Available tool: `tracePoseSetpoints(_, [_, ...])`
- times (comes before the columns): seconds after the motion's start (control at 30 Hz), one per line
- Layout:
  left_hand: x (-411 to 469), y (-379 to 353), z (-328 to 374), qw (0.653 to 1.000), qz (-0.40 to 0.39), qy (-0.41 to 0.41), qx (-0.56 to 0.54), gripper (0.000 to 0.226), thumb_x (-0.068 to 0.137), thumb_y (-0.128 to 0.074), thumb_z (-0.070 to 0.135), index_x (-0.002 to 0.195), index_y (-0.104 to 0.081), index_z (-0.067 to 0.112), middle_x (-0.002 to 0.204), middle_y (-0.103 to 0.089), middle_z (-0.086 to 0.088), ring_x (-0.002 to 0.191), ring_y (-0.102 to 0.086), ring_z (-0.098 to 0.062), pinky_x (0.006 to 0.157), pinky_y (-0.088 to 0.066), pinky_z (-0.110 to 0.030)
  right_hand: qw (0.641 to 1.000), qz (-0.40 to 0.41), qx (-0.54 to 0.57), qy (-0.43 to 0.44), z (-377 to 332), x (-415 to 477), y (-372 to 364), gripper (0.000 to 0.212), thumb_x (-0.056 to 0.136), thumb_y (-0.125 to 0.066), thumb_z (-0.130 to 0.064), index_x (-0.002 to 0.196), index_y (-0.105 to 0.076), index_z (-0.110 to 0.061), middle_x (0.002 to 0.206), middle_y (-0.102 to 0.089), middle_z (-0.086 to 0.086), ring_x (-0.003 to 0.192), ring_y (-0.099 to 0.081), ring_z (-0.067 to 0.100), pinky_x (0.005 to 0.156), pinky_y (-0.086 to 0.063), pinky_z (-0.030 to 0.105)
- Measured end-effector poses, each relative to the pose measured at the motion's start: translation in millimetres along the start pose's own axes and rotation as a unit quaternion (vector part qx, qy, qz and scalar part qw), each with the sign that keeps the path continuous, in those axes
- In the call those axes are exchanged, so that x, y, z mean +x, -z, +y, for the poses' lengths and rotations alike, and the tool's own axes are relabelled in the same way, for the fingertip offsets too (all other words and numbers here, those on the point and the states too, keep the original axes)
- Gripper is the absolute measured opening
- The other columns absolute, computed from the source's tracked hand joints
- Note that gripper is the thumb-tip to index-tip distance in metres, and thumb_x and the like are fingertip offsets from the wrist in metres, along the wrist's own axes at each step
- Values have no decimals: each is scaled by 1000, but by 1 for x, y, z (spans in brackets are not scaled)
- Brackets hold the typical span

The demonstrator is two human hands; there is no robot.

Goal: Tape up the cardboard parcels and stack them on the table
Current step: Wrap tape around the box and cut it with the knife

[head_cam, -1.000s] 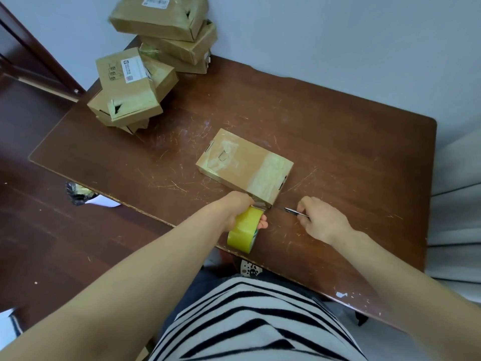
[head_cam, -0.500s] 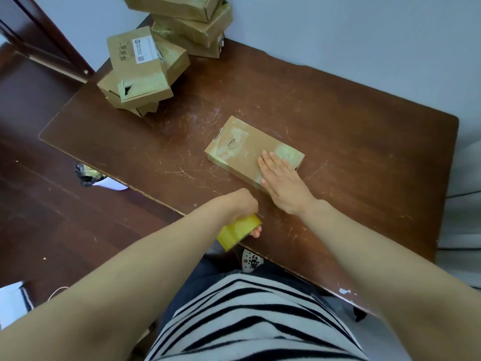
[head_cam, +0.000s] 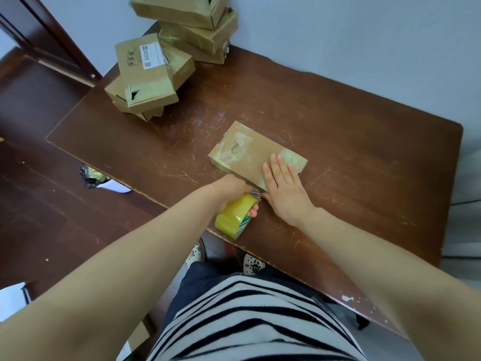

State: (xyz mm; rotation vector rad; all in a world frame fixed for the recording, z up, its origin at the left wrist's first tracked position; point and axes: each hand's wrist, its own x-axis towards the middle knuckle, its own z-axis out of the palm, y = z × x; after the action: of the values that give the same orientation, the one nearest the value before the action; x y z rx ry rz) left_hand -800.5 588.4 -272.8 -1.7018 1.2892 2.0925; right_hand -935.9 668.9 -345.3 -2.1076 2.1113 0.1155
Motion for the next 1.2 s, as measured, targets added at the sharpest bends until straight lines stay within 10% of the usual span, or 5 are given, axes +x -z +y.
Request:
tracePoseSetpoints(0.5, [-26, 24, 10, 997, 17, -16, -79, 30, 100, -45, 15, 90, -57, -10, 52, -61, -14, 40, -59, -20, 42, -51, -24, 997, -68, 36, -25, 17, -3, 8, 91, 92, -50, -40, 150, 15, -18, 154, 25, 19, 142, 27, 30, 112, 18, 45])
tracePoseSetpoints(0.63, [-26, 38, 9, 986, 28, -46, -161, 29, 102, -39, 17, 111, -52, -7, 64, -65, -15, 51, -63, -23, 50, -54, -28, 992, -46, 106, -53, 22, -12, 28, 78, 85, -53, -36, 151, -12, -27, 160, 7, 10, 146, 14, 23, 113, 16, 45])
tracePoseSetpoints(0.77, [-25, 43, 16, 971, 63, -125, -195, 19, 101, -42, 13, 100, -60, 6, 69, -69, -9, 58, -66, -19, 59, -57, -30, 877, 123, 455, -93, -20, -8, 65, 20, 85, -50, -30, 99, -62, -23, 105, -62, -6, 98, -52, 3, 88, -37, 27])
tracePoseSetpoints(0.9, [-29, 39, 31, 955, 60, -160, -243, 23, 99, -45, 11, 83, -61, 9, 61, -69, -6, 51, -67, -15, 43, -54, -31, 843, -14, 534, -60, -61, -1, 80, 29, 81, -68, -48, 86, -67, -20, 75, -62, -9, 68, -52, 3, 66, -40, 22])
tracePoseSetpoints(1.2, [-7, 51, 70, 980, 111, -133, -95, 8, 89, -64, 13, 82, -65, 8, 62, -65, 0, 54, -60, -11, 52, -50, -24, 800, 111, 562, -177, -70, 19, 89, 33, 93, -55, -39, 72, -55, -14, 64, -53, 0, 63, -48, 17, 59, -37, 32])
